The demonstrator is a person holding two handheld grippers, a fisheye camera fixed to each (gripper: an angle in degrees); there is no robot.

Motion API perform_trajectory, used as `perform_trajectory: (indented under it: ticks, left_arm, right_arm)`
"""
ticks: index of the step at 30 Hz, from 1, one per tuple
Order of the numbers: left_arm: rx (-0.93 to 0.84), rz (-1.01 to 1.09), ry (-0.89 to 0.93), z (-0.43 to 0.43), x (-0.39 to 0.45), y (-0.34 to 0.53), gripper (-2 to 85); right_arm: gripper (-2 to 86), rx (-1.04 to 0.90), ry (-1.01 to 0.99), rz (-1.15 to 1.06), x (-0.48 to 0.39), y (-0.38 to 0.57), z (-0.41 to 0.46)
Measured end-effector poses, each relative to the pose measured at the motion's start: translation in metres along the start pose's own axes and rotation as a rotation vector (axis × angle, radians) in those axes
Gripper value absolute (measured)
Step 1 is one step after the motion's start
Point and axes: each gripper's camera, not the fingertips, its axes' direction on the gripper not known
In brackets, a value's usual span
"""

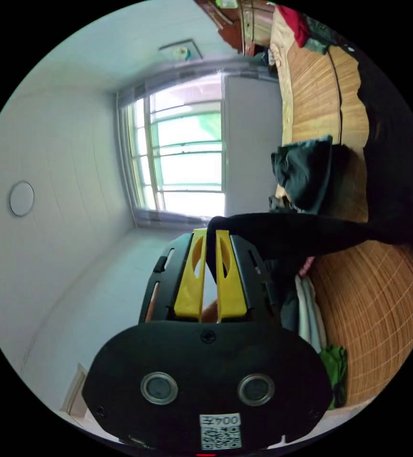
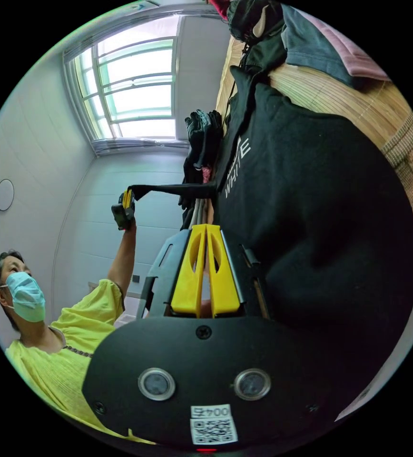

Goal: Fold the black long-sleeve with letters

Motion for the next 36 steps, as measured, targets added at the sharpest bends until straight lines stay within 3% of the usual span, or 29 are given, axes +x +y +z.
perform_trajectory:
  ticks: [7,12,14,17,20,22,25,27,31,36]
  left_arm:
    - [0.385,0.150,0.101,-0.067,0.027,-0.134,6.6]
    - [0.388,0.354,0.195,-0.082,0.068,-0.205,11.6]
    - [0.373,0.348,0.224,-0.081,0.070,-0.216,12.0]
    - [0.278,0.096,0.400,-0.059,0.034,-0.213,11.6]
    - [0.081,-0.309,0.696,-0.004,-0.003,-0.164,10.2]
    - [-0.110,-0.602,0.937,0.047,0.004,-0.093,8.2]
    - [-0.311,-0.869,1.132,0.085,0.043,0.005,4.8]
    - [-0.391,-0.914,1.151,0.090,0.069,0.047,3.5]
    - [-0.429,-0.700,1.052,0.084,0.118,0.084,7.0]
    - [-0.420,-0.562,1.074,0.107,0.144,0.085,9.3]
  right_arm:
    - [-0.8,0.014,-0.068,0.005,0.001,0.000,-0.008]
    - [-0.8,0.030,-0.085,0.007,0.001,0.003,-0.012]
    - [-0.8,0.040,-0.086,0.004,-0.001,0.005,-0.014]
    - [-0.7,0.044,-0.094,-0.002,-0.002,0.006,-0.013]
    - [-0.7,0.048,-0.096,-0.006,-0.003,0.007,-0.012]
    - [-0.8,0.040,-0.088,-0.010,-0.004,0.008,-0.009]
    - [-0.8,0.024,-0.059,-0.028,-0.008,0.010,-0.002]
    - [-0.7,0.011,-0.035,-0.032,-0.009,0.010,0.002]
    - [-0.7,-0.010,0.002,-0.033,-0.012,0.010,0.012]
    - [-0.7,-0.024,0.043,-0.041,-0.015,0.008,0.020]
